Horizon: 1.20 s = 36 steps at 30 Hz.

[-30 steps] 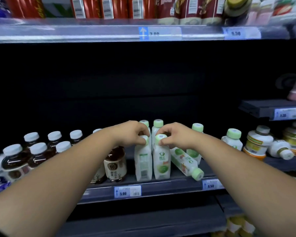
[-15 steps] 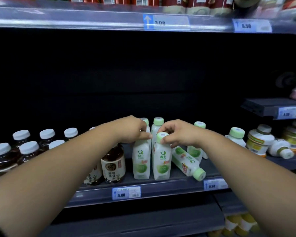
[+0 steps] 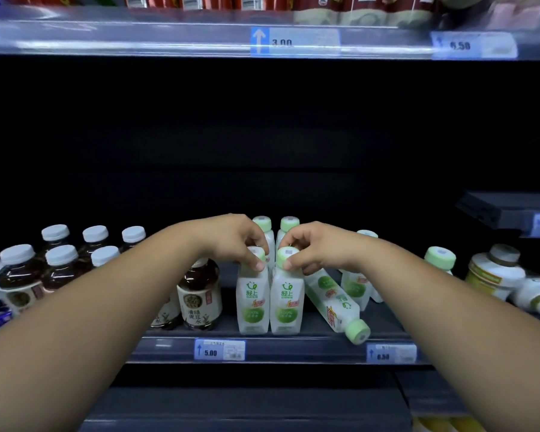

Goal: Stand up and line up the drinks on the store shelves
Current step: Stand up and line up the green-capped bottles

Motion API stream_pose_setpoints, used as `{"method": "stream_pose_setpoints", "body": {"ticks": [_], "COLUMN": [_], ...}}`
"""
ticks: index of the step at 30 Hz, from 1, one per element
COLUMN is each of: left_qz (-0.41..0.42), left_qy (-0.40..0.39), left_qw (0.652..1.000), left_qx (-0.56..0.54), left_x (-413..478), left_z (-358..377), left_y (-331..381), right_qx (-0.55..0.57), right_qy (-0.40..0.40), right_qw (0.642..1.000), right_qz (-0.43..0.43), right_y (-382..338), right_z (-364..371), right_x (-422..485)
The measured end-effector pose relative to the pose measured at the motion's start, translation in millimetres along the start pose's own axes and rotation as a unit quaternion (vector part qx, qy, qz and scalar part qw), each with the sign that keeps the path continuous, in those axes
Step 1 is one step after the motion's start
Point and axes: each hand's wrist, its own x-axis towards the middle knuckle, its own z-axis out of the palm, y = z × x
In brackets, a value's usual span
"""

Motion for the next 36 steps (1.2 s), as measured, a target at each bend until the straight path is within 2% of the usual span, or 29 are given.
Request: {"method": "stream_pose_setpoints", "body": {"ticks": [3, 5, 7, 9, 12, 18, 21, 28, 31, 36], "left_qz": [-0.007, -0.001, 0.013, 0.014, 0.005, -0.032, -0.029, -0.023, -0.022, -0.023], "left_qy": [-0.025, -0.031, 0.007, 0.077, 0.127, 0.017, 0.013, -0.049, -0.064, -0.047], "left_qw": [1.0, 0.999, 0.998, 0.995, 0.99, 0.988, 0.99, 0.987, 0.985, 0.983], "left_qx": [0.012, -0.016, -0.053, -0.057, -0.058, -0.152, -0.141, -0.152, -0.161, -0.174], "left_x": [6, 10, 18, 30, 52, 78, 83, 67, 56, 42], "left_z": [-8, -13, -19, -25, -28, -19, -18, -21, -22, -16], "left_y": [-1, -2, -7, -16, -30, -39, -41, -44, -45, -42], "right_qx": [-0.028, -0.021, -0.001, 0.004, -0.022, 0.039, 0.074, 0.034, 0.054, 0.064], "right_qy": [-0.02, 0.02, 0.083, 0.145, 0.183, 0.154, 0.143, 0.066, 0.045, 0.037], "right_qw": [0.999, 1.0, 0.996, 0.989, 0.983, 0.983, 0.981, 0.992, 0.992, 0.99], "right_qz": [0.012, 0.006, -0.015, -0.027, -0.005, 0.09, 0.104, 0.102, 0.105, 0.118], "right_y": [-8, -12, -12, -7, 1, 12, 11, 0, -4, -9], "right_z": [-10, -19, -27, -31, -31, -19, -19, -16, -11, -5], "right_x": [4, 8, 17, 32, 52, 71, 70, 55, 49, 41]}}
